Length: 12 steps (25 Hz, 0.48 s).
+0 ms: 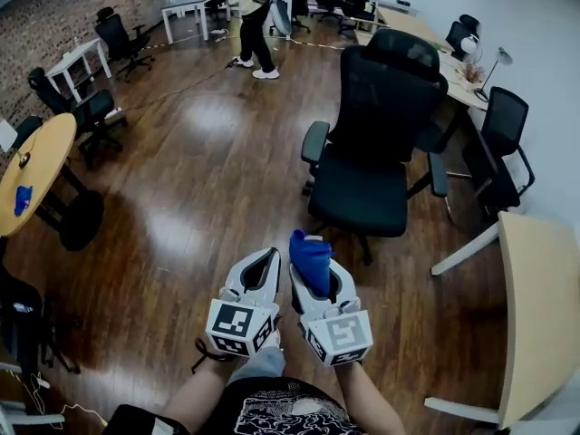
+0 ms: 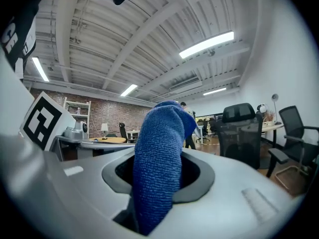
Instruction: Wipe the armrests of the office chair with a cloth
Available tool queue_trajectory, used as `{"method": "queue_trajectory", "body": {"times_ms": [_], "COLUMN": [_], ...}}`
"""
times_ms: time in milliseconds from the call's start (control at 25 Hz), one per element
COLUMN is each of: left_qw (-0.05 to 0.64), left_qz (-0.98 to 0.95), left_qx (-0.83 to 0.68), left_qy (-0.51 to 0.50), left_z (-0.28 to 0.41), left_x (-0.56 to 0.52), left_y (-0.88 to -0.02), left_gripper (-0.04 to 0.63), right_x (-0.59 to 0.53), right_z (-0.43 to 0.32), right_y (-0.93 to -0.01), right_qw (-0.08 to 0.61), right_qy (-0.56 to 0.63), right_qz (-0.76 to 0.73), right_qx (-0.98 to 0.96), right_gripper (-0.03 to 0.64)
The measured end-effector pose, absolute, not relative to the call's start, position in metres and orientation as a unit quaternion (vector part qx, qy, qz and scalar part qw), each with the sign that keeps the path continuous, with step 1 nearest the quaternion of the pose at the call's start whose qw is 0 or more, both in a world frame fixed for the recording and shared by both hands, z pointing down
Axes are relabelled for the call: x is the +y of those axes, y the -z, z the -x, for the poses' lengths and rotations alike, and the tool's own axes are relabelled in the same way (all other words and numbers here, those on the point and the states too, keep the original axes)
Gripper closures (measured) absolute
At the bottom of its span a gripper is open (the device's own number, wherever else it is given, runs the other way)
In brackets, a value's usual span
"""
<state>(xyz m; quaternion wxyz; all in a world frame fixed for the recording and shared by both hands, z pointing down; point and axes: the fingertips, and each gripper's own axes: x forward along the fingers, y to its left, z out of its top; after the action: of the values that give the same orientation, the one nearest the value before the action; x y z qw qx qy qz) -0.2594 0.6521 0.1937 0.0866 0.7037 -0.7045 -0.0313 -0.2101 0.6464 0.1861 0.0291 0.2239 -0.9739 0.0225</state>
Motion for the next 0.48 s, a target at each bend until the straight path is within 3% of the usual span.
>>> {"method": "queue_trajectory", "body": {"times_ms": [480], "left_qw": [0.092], "left_qz": [-0.813], "left_qx": [-0.574], "left_qy": [0.028], "left_z": [0.227], "left_x": [0.539], "left_y": [-0.181], "left_gripper": [0.620], "right_x": [0.544], "right_z": [0.184], "right_y": [-0.181], "right_qw": [0.045], "right_qy": [-0.022], "right_qz": [-0.378], "right_qx": [-0.924], "right_gripper": [0.477]}}
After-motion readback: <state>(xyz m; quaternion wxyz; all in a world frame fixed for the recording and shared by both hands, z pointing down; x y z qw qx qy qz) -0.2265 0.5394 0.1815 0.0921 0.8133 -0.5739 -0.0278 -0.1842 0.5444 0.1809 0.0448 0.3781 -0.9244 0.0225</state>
